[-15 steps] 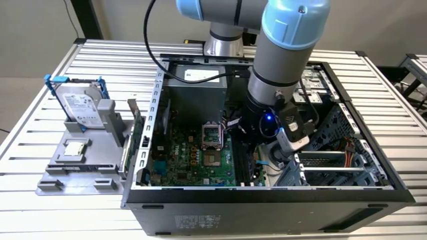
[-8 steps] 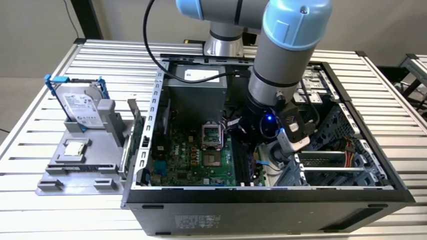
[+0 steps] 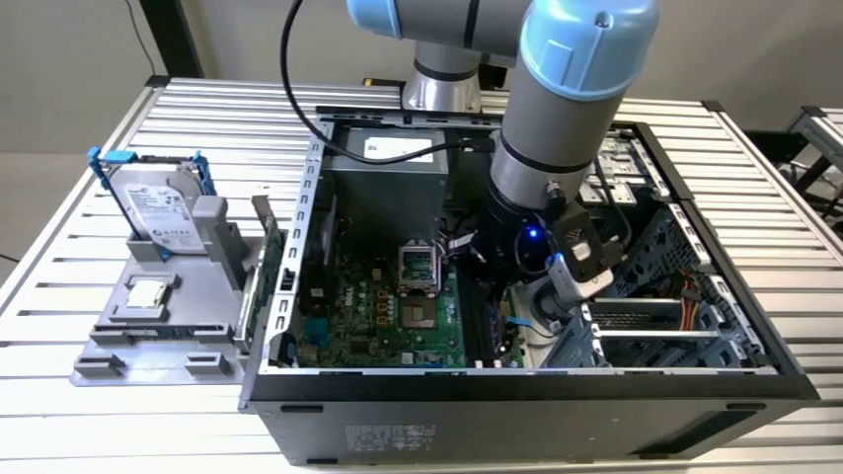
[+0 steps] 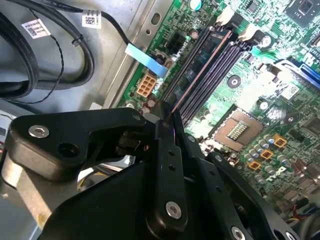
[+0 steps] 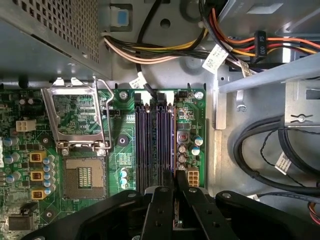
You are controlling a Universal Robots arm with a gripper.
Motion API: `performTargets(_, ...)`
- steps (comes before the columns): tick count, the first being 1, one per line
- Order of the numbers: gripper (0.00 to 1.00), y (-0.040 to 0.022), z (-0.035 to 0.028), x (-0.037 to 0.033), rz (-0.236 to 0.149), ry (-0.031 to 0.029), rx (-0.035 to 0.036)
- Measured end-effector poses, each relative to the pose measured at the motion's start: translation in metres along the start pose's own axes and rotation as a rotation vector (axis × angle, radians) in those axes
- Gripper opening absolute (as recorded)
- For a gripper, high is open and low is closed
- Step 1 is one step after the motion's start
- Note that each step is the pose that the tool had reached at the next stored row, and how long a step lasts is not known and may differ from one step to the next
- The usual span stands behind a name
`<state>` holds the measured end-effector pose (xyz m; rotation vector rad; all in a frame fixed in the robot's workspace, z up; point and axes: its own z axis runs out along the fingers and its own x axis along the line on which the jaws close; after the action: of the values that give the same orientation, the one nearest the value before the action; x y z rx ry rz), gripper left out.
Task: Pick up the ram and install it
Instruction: 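Insert the ram into the slot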
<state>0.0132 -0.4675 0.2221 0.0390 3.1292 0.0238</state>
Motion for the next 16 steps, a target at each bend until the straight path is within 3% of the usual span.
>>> performTargets(9, 0.00, 0.0000, 0.0036, -0.0010, -0.002, 0.0144, 0.0065)
performTargets(16, 0.00, 0.0000, 0.0038, -0.0024, -0.001, 0.0186, 0.0065)
